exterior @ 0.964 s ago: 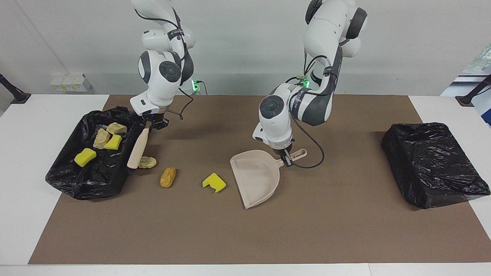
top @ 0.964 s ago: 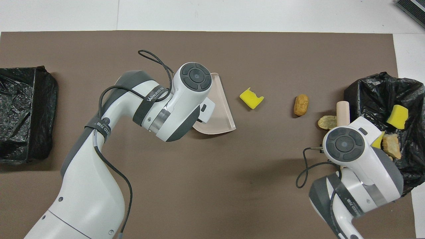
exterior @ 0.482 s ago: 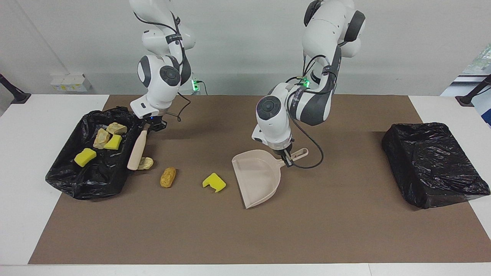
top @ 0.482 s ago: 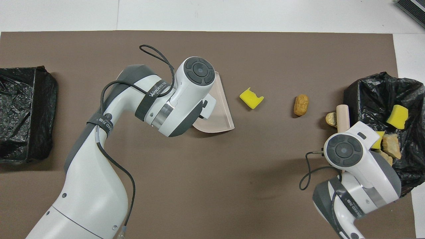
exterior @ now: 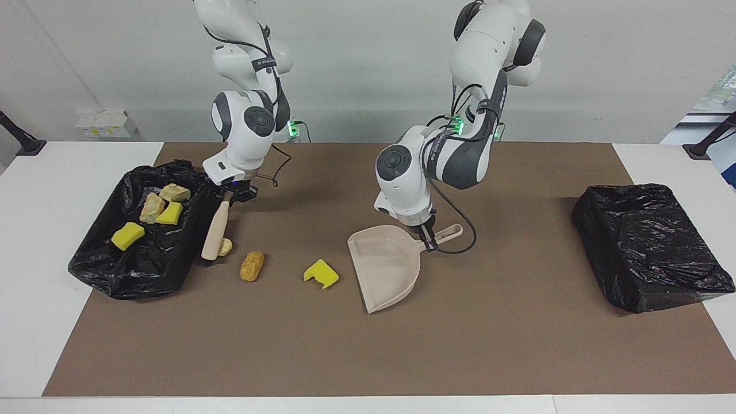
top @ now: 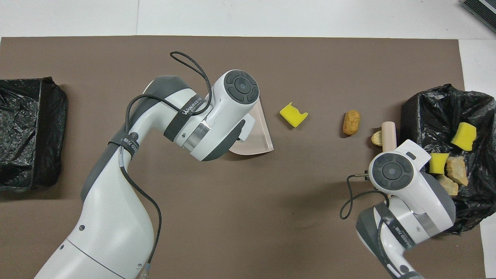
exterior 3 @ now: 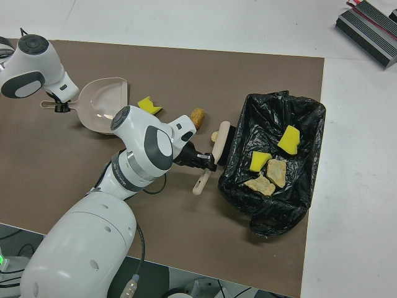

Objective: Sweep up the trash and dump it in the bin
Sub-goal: 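Sweep the bread and sponge with the brush toward the dustpan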

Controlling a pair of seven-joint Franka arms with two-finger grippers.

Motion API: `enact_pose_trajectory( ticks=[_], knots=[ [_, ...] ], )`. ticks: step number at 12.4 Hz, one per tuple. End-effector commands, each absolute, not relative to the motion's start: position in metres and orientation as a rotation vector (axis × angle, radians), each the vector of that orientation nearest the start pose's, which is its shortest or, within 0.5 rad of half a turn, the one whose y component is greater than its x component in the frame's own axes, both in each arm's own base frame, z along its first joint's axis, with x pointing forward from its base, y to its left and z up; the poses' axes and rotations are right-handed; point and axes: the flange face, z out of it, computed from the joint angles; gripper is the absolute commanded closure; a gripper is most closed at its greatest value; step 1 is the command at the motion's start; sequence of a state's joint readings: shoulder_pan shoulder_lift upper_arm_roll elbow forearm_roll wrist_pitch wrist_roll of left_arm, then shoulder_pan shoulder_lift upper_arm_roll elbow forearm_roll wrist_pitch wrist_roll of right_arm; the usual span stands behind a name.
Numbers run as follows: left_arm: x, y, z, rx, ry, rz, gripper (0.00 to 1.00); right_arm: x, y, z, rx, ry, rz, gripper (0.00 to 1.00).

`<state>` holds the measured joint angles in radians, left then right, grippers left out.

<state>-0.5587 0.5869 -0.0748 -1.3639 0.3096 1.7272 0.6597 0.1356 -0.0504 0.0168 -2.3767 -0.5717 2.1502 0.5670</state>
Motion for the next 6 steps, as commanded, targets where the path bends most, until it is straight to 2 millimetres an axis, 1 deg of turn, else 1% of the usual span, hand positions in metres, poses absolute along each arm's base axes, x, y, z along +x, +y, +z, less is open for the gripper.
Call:
enact_pose_trajectory(
  ticks=[1, 3, 4, 5, 6],
  knots=[
    [0.581, -0.385, 0.364, -2.186, 1.807, 0.355, 1.00, 0.495, 0.085, 0.335, -3.543, 0.117, -0.018, 1.00],
    [0.580, -0.384, 0.363, -2.184, 1.807, 0.360, 1.00, 0.513, 0.095, 0.340, -3.487, 0.178, -0.026, 1.00],
    [0.578, -0.385, 0.364, -2.179, 1.808, 0.367, 1.00, 0.521, 0.102, 0.342, -3.462, 0.196, -0.028, 1.00],
    [0.574, -0.386, 0.363, -2.174, 1.806, 0.396, 1.00, 0.525, 0.115, 0.340, -3.442, 0.192, -0.024, 1.00],
    [0.570, -0.385, 0.364, -2.169, 1.803, 0.430, 1.00, 0.533, 0.120, 0.341, -3.408, 0.227, -0.017, 1.00]
  ],
)
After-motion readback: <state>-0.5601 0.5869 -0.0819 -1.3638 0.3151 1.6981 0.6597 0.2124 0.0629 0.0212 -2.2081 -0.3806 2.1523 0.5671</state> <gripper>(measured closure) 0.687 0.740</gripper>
